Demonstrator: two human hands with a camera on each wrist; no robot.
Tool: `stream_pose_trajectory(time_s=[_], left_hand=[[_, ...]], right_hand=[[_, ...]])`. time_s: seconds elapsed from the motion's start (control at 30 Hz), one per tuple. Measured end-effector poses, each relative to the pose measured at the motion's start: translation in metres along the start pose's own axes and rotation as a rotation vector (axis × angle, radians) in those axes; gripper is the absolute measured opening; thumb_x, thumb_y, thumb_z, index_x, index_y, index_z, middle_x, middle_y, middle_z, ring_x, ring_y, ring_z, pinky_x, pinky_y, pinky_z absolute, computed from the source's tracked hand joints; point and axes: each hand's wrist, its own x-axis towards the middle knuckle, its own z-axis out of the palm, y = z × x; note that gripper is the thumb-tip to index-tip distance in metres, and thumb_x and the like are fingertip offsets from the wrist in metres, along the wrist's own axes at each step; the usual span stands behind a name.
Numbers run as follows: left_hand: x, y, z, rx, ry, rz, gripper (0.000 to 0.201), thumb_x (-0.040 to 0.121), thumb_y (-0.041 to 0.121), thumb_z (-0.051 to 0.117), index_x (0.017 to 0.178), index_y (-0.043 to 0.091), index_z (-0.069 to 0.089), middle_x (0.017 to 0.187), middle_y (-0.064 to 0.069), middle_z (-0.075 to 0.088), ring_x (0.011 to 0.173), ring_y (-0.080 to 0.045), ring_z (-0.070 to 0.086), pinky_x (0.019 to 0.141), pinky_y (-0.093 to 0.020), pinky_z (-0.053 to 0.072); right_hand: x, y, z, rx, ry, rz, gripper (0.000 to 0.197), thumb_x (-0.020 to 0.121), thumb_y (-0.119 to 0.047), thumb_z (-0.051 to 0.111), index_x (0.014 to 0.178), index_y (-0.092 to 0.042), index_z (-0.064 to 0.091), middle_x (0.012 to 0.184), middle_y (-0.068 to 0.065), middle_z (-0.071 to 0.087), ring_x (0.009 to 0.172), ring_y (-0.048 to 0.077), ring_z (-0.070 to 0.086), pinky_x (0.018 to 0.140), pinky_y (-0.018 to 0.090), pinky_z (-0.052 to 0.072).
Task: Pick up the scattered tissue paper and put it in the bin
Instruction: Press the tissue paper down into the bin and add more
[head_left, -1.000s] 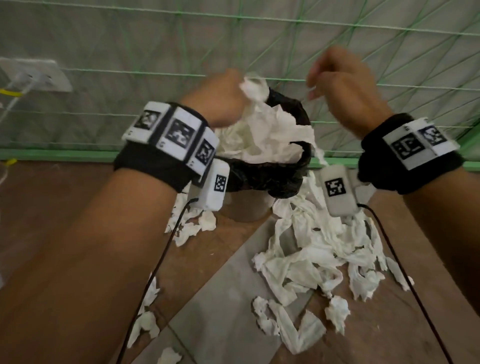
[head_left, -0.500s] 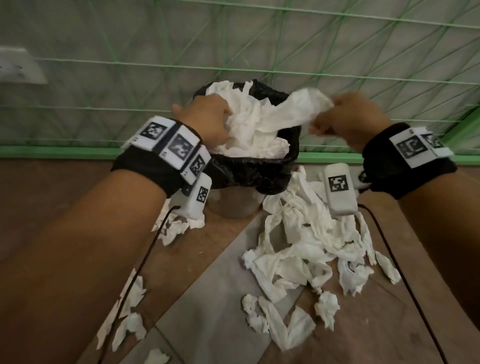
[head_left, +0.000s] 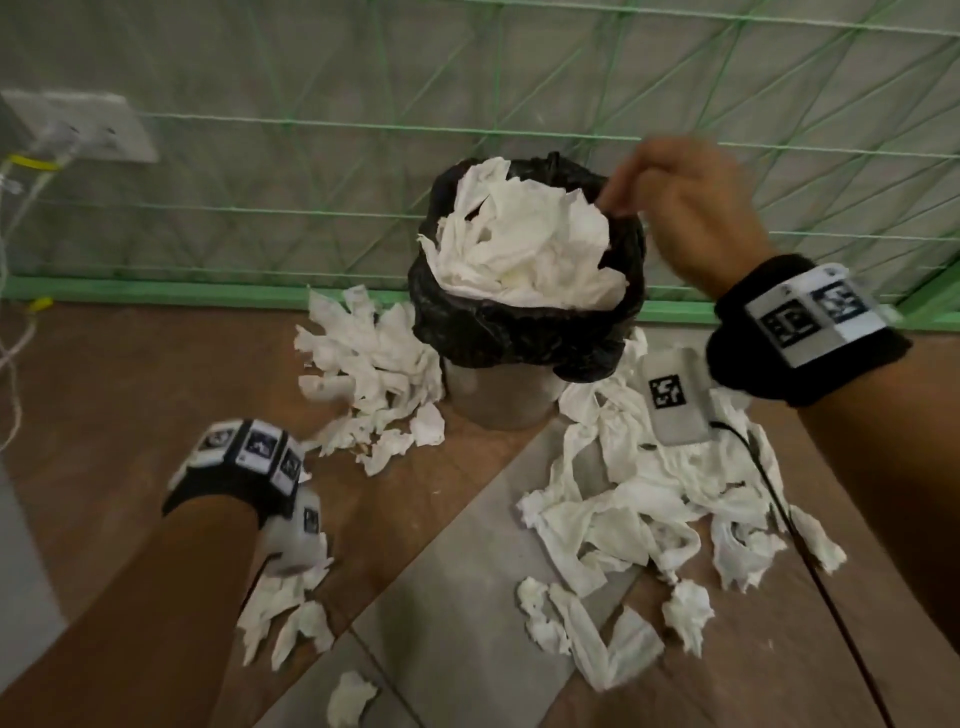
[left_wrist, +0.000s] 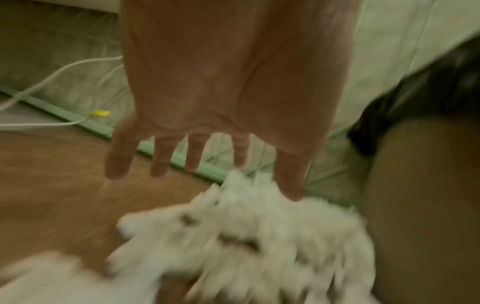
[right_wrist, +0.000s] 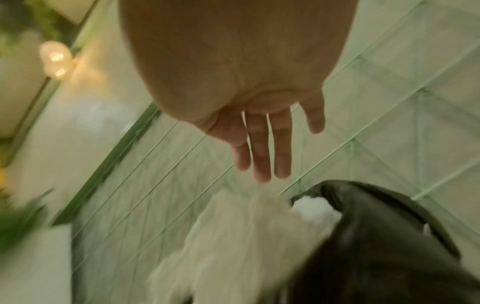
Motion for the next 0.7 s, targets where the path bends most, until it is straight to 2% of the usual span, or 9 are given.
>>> stream_pose_trajectory(time_s=[0.07,0.13,0.17,0.23,0.3,0.37,0.5,0.6,0.7], left_hand=[[-0.021,-0.025,0.031,0.115,-0.045,-0.062,0.086,0.073,0.053,0.072,0.146,0.03,0.032,0.153,-0.015,0.03,0.138,-0.04,0.033,0.113,-0.053,0.03],[-0.035,-0.042,0.057,0.264,-0.074,-0.081,0.08,0.081,0.056,0.064,0.148,0.036,0.025,0.159,-0.012,0.015,0.144,-0.039,0.016,0.118,-0.052,0.019],[-0.038,-0.045,0.066,0.335,-0.057,-0.057,0.077,0.083,0.057,0.059,0.148,0.035,0.025,0.16,-0.01,0.012,0.146,-0.037,0.013,0.118,-0.051,0.018],[-0.04,-0.043,0.075,0.396,0.02,0.048,0.065,0.087,0.049,0.056,0.143,0.022,0.035,0.156,-0.015,0.024,0.142,-0.036,0.023,0.115,-0.05,0.026],[-0.042,-0.033,0.08,0.437,0.04,0.109,0.055,0.093,0.037,0.052,0.141,0.011,0.041,0.15,-0.017,0.035,0.138,-0.035,0.032,0.112,-0.047,0.03],[-0.044,-0.026,0.083,0.462,0.023,0.11,0.052,0.096,0.032,0.047,0.144,0.013,0.038,0.152,-0.014,0.033,0.141,-0.033,0.028,0.114,-0.047,0.027],[-0.044,-0.01,0.073,0.546,0.084,0.08,0.045,0.088,0.049,0.036,0.121,0.027,0.057,0.141,-0.009,0.038,0.129,-0.036,0.032,0.104,-0.057,0.029],[-0.047,0.011,0.059,0.358,0.286,0.035,0.029,0.088,0.042,0.047,0.105,0.026,0.063,0.137,-0.01,0.032,0.123,-0.036,0.031,0.103,-0.054,0.027],[-0.043,0.025,0.045,0.046,0.292,0.094,0.024,0.085,0.036,0.054,0.082,0.014,0.063,0.115,-0.016,0.055,0.111,-0.036,0.049,0.093,-0.046,0.038]], right_hand=[[0.008,0.025,-0.021,0.157,0.176,0.127,0.022,0.058,-0.007,0.042,0.065,-0.008,0.063,0.068,0.01,0.067,0.072,0.029,0.065,0.066,0.037,0.055],[0.004,0.067,-0.029,0.174,0.168,0.337,0.019,0.067,0.0,0.044,0.062,-0.013,0.057,0.061,0.008,0.064,0.057,0.022,0.064,0.05,0.024,0.049],[-0.005,0.093,-0.026,0.113,0.072,0.451,0.015,0.074,-0.002,0.047,0.068,-0.011,0.058,0.067,0.012,0.067,0.057,0.021,0.066,0.05,0.021,0.048],[-0.035,0.143,-0.009,-0.274,-0.28,0.569,0.015,0.084,-0.015,0.054,0.095,-0.008,0.062,0.097,0.02,0.07,0.083,0.03,0.07,0.069,0.031,0.054],[-0.083,0.18,0.016,-0.715,-0.663,0.538,0.044,0.09,-0.035,0.055,0.131,-0.022,0.047,0.132,0.019,0.051,0.111,0.036,0.06,0.091,0.038,0.048],[-0.133,0.193,0.039,-0.839,-0.851,0.456,0.053,0.091,-0.046,0.052,0.139,-0.036,0.034,0.144,0.016,0.028,0.12,0.037,0.052,0.096,0.038,0.044],[-0.152,0.189,0.055,-0.806,-0.819,0.262,0.018,0.095,-0.028,0.045,0.104,-0.02,0.057,0.104,0.004,0.051,0.106,0.028,0.059,0.077,0.029,0.041],[-0.125,0.173,0.042,-0.801,-0.818,0.241,0.023,0.093,-0.037,0.049,0.106,-0.024,0.063,0.113,0.003,0.064,0.107,0.026,0.058,0.088,0.035,0.048],[-0.099,0.156,0.025,-0.734,-0.744,0.249,0.032,0.089,-0.03,0.06,0.12,-0.021,0.056,0.118,0.007,0.062,0.11,0.026,0.056,0.082,0.029,0.042]])
